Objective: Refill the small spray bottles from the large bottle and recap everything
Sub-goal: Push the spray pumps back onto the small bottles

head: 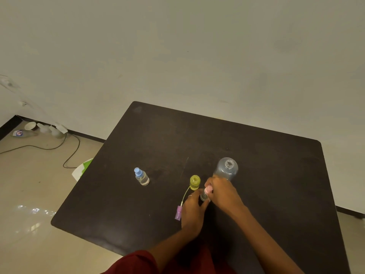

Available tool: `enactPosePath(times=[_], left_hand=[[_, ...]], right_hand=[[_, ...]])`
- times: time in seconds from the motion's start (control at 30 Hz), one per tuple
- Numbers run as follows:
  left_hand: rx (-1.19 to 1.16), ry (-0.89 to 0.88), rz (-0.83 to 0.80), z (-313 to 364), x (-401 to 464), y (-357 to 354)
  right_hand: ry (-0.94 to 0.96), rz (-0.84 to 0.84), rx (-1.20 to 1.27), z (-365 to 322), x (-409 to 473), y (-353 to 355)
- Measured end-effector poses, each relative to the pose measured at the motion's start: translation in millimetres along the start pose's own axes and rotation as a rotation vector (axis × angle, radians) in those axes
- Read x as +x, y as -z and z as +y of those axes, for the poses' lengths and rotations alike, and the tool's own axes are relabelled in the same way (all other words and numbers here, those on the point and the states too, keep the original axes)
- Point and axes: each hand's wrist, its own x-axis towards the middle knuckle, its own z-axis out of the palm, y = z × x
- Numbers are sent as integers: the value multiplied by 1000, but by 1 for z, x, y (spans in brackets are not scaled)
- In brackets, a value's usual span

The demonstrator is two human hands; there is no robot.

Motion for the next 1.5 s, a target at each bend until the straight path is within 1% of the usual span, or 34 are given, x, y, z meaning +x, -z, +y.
enactPosePath(times=[0.13,0.27,0.33,0.4,0.5,0.6,0.73,0.9,0.97,1.03,1.1,1.17,1.3,1.37,1.47,1.5], left_hand=[[30,-122,26,3,-4,11],[-27,-227,109,23,-10,32],[-109,-255,140,36,-14,46],[-240,-276,136,50,-17,62],[-428,-280,117,72,-24,89],[-528,-362,105,92,-29,118],[-525,-503,135,114,-30,150],[-544,-587,98,131,-30,180],[-558,-611,103,136,-31,189],[-574,-614,105,140,-31,196],[-581,-608,101,141,-32,201],[-575,-605,108,142,-33,205],[-579,-608,145,144,-32,217],[-591,-611,149,147,-32,222],[-589,-616,142,149,-33,227],[-581,-619,139,150,-33,228]], right_hand=[[16,7,94,-2,-4,17],[92,-26,215,-14,-12,52],[135,-44,267,-22,-18,72],[173,-20,323,-30,-25,89],[230,18,481,-44,-34,112],[291,68,646,-61,-45,131],[353,92,774,-84,-57,151],[446,26,862,-105,-67,173],[462,91,861,-113,-67,175],[456,224,865,-121,-66,173],[446,308,885,-128,-63,169],[454,295,907,-132,-62,168],[524,181,1038,-139,-66,170],[535,213,1088,-144,-65,168],[504,335,1137,-151,-58,162],[499,349,1138,-153,-56,162]])
